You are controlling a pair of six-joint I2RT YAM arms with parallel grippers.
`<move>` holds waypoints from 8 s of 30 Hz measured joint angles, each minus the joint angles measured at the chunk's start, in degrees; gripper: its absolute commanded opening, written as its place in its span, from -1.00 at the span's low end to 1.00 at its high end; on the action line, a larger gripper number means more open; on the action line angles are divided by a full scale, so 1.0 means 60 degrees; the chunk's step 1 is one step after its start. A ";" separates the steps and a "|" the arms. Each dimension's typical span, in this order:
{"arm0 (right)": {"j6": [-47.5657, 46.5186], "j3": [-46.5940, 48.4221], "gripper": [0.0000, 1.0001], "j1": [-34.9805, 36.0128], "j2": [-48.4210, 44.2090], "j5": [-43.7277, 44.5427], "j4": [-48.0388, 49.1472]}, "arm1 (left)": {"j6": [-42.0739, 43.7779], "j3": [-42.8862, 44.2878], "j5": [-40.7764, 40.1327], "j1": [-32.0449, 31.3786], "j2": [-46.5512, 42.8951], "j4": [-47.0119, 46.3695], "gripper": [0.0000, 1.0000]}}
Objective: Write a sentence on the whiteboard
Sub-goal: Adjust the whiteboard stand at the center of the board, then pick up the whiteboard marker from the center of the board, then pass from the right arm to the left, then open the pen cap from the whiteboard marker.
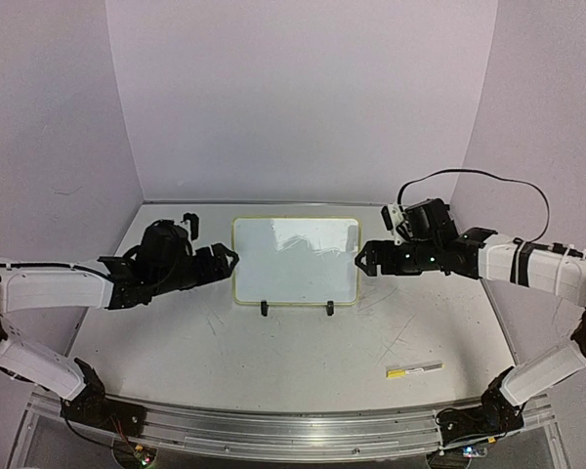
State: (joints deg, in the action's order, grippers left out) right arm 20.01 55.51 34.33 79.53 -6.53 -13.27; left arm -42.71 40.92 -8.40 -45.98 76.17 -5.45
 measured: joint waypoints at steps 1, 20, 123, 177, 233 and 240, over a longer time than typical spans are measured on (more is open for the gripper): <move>0.0065 0.0000 0.77 0.0005 0.0145 -0.0118 0.0051 | 0.0090 -0.0036 0.0115 0.0383 -0.0266 0.0006 0.73; 0.0699 0.0108 -0.03 0.0018 0.1899 -0.0423 0.1988 | 0.0188 -0.0330 0.4472 0.2761 0.0669 -0.1589 0.60; 1.2353 -0.2903 -1.00 0.0704 -0.0107 0.0298 -0.4109 | 0.1394 0.0175 0.5644 0.2762 -0.0588 -0.0056 0.82; 0.3632 0.0066 -1.00 0.2429 0.1752 -0.2856 0.9381 | 0.0843 0.1860 0.6820 -0.0285 0.1192 -0.3359 -0.92; 0.1789 0.3059 -0.70 0.1810 0.2309 -0.6587 0.4378 | 0.7658 0.2368 0.5862 -0.0240 -0.0357 0.2024 -1.00; 0.2133 0.2701 -1.00 0.1663 0.2329 -0.6351 0.4753 | 0.7514 0.2367 0.5698 -0.0249 -0.0359 0.2173 -1.00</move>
State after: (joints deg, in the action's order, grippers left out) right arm 32.81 71.71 44.31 93.51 -44.64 15.25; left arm 2.38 55.12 25.79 -47.47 74.02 7.59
